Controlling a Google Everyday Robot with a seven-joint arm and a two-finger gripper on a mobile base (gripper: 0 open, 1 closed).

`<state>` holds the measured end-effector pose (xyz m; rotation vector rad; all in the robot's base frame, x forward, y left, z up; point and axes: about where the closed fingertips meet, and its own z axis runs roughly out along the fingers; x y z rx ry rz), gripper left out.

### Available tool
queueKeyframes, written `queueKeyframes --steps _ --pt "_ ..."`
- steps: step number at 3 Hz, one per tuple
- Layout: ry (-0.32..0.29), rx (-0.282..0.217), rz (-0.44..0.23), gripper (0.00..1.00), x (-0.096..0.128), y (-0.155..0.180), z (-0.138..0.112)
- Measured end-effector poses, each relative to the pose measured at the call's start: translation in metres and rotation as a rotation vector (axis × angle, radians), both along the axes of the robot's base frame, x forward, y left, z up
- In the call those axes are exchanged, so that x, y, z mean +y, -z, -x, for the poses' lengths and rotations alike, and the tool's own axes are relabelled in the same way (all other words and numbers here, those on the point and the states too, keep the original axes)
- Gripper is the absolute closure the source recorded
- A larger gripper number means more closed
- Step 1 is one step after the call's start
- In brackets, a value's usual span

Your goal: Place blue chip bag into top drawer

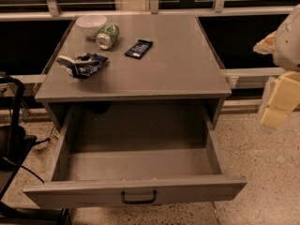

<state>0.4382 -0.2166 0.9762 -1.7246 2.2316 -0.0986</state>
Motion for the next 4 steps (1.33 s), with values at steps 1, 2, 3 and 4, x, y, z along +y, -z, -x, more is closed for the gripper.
queueKeyframes --steps 1,2,3,4 --pt "0.000 -0.003 0.000 0.00 0.000 -0.001 0.000" --pt "-0.031 -0.057 -0.027 0.00 0.007 -0.003 -0.010" --pt "-0.111 -0.183 -0.063 0.00 0.024 -0.006 -0.029" --pt "-0.182 -0.294 -0.089 0.00 0.040 -0.007 -0.049"
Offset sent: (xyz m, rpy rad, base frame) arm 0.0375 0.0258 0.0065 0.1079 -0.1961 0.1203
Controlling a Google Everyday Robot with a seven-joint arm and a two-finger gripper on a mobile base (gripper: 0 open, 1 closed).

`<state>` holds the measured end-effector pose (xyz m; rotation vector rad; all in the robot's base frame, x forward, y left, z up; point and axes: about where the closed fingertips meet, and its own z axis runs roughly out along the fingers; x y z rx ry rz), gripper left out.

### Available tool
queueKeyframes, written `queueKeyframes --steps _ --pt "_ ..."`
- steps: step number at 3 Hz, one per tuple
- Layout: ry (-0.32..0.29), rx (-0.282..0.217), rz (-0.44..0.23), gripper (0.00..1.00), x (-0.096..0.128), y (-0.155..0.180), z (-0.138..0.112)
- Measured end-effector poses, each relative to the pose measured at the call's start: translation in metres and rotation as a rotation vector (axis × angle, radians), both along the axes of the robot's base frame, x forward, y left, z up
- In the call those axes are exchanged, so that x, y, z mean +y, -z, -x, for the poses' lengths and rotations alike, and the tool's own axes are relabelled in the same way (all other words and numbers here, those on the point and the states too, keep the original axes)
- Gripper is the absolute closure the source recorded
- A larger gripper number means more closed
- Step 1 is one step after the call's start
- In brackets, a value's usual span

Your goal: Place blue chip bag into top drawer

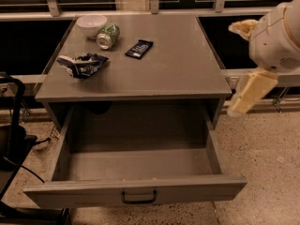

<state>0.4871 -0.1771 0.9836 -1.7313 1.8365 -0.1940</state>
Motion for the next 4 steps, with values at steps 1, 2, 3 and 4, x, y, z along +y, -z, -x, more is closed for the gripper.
queueKeyframes --steps 1,2,3,4 --pt "-0.052 -0.082 -0.029 0.00 0.017 -0.002 -0.022" --pt "-0.100 -0.133 -0.069 0.00 0.040 -0.004 -0.042" --pt "-0.192 -0.154 -0.130 0.00 0.085 0.001 -0.063" --pt "-0.256 -0.152 -0.162 0.00 0.117 0.006 -0.072"
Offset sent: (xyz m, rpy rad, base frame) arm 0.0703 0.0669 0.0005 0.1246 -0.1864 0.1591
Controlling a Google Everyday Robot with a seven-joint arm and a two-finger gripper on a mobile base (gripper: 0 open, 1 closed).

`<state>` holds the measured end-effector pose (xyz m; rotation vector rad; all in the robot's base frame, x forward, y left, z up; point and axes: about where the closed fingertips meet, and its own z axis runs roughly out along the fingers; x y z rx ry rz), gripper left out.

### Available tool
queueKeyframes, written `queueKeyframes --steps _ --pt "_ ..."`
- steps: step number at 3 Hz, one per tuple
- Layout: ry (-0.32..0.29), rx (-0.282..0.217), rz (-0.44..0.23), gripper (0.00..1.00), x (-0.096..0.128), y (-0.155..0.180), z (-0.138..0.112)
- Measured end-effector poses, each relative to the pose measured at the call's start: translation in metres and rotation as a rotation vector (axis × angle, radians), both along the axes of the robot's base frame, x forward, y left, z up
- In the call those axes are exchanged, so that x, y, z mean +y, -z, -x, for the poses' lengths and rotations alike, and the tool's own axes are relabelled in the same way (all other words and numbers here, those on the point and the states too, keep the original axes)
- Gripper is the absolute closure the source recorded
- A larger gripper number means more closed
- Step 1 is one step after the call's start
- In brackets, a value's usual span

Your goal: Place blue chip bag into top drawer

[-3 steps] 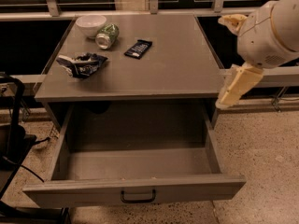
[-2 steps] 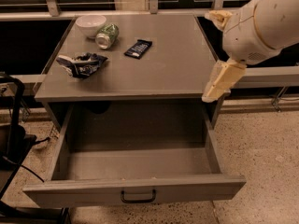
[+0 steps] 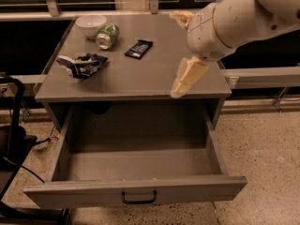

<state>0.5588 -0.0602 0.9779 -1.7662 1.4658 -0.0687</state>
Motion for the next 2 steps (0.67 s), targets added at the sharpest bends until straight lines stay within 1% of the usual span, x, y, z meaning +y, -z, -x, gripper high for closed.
queueKeyframes --steps 1,2 --pt "-0.081 0.008 -0.039 0.00 0.0394 0.0032 -0.0043" --pt "-0.081 0.008 -0.039 0.00 0.0394 0.0032 -0.0043"
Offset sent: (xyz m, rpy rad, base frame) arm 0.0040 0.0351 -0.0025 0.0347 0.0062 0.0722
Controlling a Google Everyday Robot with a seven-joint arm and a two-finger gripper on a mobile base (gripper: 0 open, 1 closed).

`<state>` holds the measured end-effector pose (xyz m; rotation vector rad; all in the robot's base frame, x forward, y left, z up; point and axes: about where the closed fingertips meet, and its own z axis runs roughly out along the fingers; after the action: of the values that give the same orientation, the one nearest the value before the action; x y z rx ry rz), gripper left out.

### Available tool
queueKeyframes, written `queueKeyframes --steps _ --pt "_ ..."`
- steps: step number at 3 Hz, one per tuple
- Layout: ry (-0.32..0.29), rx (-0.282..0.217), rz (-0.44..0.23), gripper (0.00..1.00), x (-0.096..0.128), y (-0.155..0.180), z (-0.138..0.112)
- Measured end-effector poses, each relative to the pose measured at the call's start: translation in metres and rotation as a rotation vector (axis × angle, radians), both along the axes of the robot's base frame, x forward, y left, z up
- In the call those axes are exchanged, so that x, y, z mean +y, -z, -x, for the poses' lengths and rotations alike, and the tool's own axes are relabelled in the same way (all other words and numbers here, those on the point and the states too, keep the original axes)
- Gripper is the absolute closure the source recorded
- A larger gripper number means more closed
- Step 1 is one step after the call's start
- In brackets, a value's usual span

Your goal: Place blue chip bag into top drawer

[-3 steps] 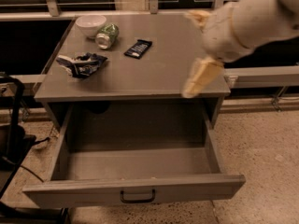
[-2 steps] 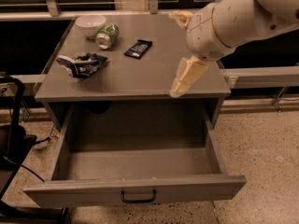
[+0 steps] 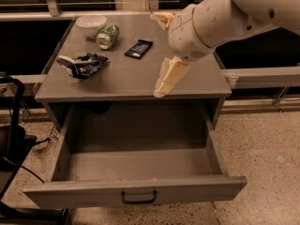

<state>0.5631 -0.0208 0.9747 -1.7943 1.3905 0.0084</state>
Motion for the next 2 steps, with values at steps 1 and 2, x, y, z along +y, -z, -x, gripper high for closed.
queueKeyframes --steps 1,2 --pt "-0.012 -0.006 -0.015 0.00 0.006 0.008 -0.012" --pt "-0.041 -0.018 -0.048 0.00 0.022 0.020 -0.036"
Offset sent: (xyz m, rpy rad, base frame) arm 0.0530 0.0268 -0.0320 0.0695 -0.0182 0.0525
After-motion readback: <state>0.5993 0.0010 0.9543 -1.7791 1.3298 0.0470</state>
